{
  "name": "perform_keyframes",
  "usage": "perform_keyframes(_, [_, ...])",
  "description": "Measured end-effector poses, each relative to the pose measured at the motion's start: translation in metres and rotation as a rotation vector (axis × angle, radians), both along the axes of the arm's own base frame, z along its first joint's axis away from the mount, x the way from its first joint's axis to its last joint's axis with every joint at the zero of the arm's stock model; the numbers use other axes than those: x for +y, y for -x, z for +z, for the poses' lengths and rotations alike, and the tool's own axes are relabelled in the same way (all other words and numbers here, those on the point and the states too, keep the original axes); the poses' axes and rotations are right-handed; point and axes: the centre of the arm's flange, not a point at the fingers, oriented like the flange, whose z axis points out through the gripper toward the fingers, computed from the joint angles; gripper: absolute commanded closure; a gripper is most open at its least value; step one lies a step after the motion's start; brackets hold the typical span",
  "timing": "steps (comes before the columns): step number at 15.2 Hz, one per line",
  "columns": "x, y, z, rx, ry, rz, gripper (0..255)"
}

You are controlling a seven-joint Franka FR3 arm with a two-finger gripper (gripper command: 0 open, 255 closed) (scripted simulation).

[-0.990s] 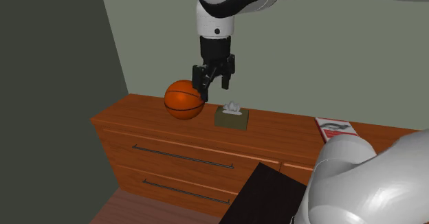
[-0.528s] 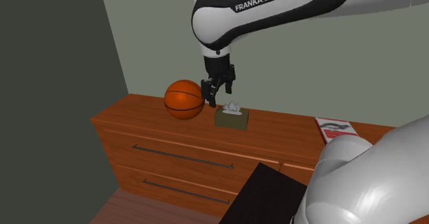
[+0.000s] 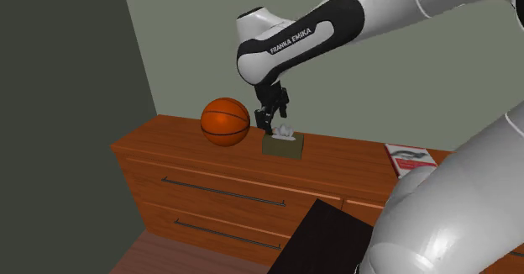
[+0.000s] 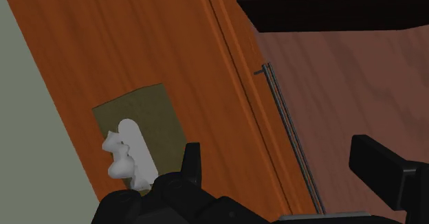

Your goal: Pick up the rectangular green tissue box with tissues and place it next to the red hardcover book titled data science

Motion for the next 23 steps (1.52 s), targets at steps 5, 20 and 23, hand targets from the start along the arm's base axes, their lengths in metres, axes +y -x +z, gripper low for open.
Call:
perform_keyframes(5, [-0.039, -0.028, -0.04, 0.046, 0.071, 0.027, 0])
perform_keyframes(20, [-0.163, -0.089, -0.132, 0.168, 0.254, 0.097, 0])
perform_keyframes(23, [-0.172, -0.087, -0.146, 0.17, 0.256, 0.098, 0])
